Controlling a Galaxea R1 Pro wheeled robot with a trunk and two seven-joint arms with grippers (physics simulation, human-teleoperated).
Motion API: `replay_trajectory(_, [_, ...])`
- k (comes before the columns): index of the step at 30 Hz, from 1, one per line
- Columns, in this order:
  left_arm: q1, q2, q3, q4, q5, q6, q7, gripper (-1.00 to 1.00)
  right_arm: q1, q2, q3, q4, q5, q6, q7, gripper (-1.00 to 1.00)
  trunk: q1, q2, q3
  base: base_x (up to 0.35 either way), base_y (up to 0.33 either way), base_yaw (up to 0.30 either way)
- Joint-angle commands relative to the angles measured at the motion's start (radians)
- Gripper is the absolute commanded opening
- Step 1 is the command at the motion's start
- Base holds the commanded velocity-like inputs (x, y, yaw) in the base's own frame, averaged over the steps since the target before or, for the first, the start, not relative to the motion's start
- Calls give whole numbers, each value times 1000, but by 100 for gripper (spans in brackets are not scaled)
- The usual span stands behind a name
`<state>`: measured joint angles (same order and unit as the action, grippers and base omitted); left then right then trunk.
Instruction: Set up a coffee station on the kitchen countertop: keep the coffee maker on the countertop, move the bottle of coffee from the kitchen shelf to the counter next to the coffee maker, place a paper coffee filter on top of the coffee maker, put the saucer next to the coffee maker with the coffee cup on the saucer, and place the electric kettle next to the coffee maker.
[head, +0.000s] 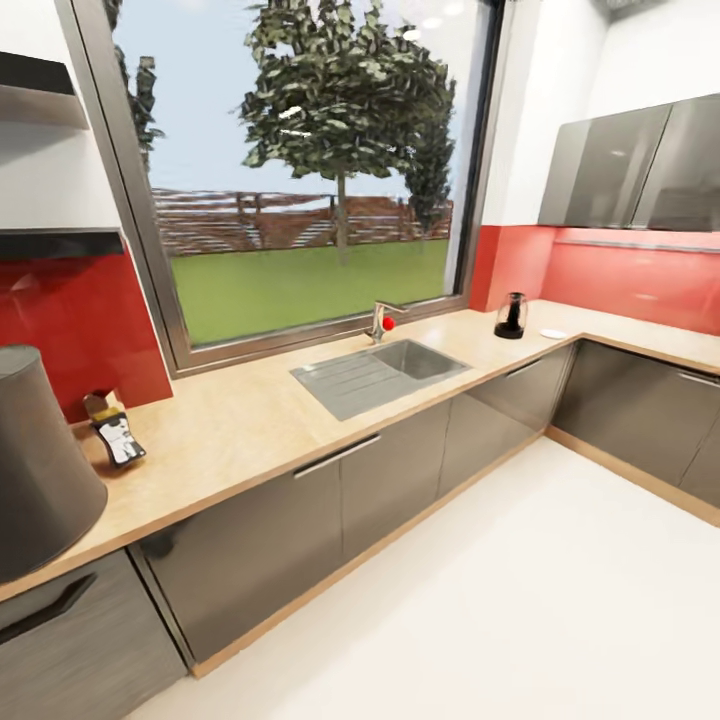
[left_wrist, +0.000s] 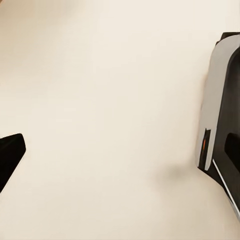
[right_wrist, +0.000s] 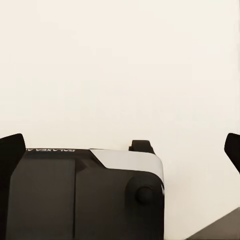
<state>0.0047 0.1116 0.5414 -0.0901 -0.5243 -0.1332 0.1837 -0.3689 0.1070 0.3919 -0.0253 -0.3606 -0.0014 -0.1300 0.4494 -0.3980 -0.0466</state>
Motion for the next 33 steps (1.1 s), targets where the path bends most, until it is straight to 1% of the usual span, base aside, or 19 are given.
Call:
replay_trajectory(1, [0, 0, 8, 0, -10, -3, 2, 100, -1, 0, 8, 0, -9, 0, -3, 100, 1, -2, -2, 0, 0, -289])
replay_trajectory(26, [0, 0, 9, 0, -10, -3, -8, 100, -1, 0, 8, 1, -9, 0, -3, 100, 1, -2, -2, 0, 0, -289])
replay_trajectory(29, [0, 0, 9, 0, -10, -3, -8, 100, -1, 0, 8, 0, -9, 0, -3, 100, 1, -2, -2, 72, 0, -289])
replay_trajectory(33, [0, 0, 9, 0, -10, -3, -9, 100, -1, 0, 8, 0, -9, -1, -3, 100, 1, -2, -2, 232, 0, -289])
